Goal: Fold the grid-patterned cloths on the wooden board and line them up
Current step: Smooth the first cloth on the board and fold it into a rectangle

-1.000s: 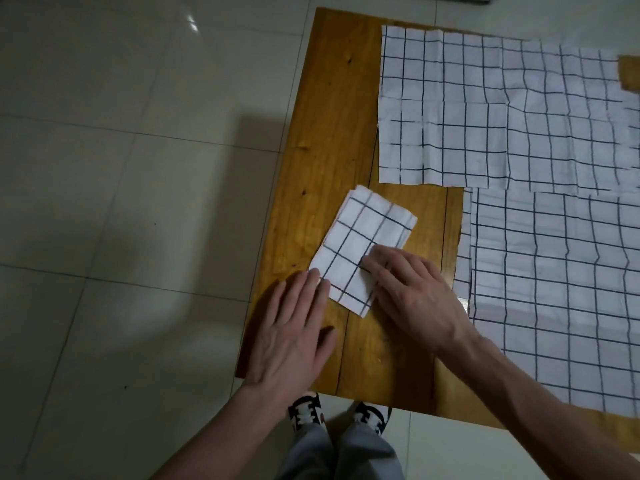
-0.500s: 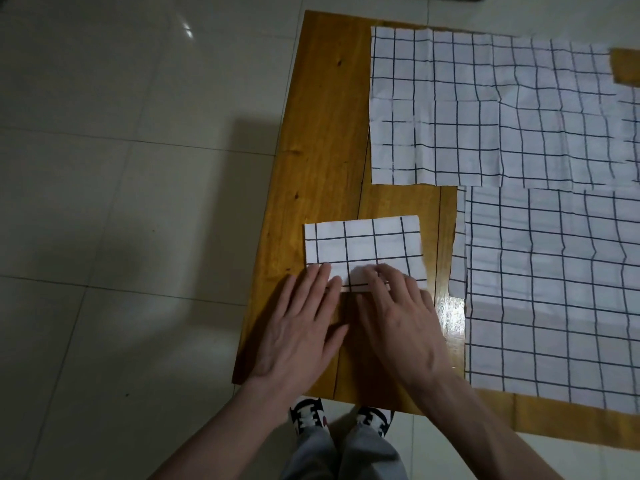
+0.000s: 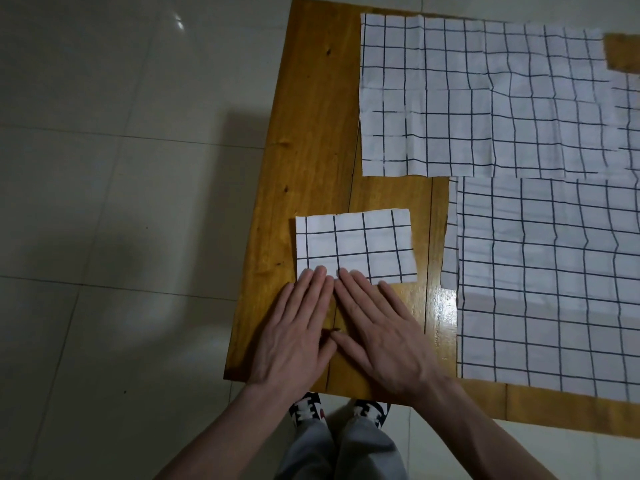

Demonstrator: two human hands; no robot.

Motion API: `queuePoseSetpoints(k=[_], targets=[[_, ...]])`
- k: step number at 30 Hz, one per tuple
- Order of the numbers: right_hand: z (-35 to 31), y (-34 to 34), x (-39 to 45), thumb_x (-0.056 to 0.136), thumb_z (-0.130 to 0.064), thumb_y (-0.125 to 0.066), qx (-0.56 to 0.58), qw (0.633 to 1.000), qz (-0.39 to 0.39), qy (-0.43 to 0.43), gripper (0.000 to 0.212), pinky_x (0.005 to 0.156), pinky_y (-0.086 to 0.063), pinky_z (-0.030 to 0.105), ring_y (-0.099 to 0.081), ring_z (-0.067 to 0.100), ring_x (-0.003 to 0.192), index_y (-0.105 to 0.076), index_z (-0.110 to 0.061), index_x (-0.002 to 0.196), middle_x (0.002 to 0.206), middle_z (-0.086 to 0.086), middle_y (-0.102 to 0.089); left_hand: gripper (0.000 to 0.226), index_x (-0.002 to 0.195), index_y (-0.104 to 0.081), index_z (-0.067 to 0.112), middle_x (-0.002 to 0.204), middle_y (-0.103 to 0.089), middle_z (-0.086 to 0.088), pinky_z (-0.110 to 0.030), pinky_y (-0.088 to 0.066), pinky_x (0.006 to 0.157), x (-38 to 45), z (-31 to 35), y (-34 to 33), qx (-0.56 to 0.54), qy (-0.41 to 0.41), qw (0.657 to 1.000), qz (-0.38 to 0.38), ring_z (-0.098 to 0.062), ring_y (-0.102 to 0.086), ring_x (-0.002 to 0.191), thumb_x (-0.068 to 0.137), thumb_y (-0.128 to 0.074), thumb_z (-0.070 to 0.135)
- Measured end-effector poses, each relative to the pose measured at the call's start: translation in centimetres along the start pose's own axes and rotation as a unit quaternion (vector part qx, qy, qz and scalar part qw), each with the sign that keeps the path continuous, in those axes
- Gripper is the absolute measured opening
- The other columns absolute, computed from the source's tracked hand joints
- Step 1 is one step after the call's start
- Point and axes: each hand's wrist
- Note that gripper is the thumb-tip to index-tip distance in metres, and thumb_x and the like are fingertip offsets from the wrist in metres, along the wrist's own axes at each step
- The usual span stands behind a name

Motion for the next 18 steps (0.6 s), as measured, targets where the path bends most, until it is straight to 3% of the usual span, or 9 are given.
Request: queuePoseSetpoints(k=[12,18], targets=[[2.3,0.1,-2.0,0.108,-0.064,-0.021,-0.003,0.999,-0.004,-0.041,0.075,0.128,-0.014,0.048,-0.001,0.013,0.161,-0.006,-0.021,0.168,0.176,-0.004,-0.002,0.073,0.168,-0.007,0.015,0.176,-0.003,-0.004,-0.049,-0.02,0.127,-0.5,-2.3,0.5,0.003,-0.006,1.0,-0.007,-0.021,-0.004,0.162,0.11,-0.015,0.058],[4.0,0.2,-4.0,0.108,-0.066,-0.016,0.02,0.992,0.017,-0.12,0.075,0.129,-0.005,0.044,0.002,0.011,0.161,0.0,-0.023,0.167,0.175,-0.005,0.0,0.073,0.167,-0.01,0.014,0.176,-0.006,-0.004,-0.049,-0.021,0.127,-0.6,-2.9,0.6,0.022,-0.021,1.0,-0.001,-0.02,-0.005,0.162,0.11,-0.015,0.058]])
Point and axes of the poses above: each hand's wrist, its own x-axis towards the middle knuckle, its own y-axis out of the back of the hand, z = x × y
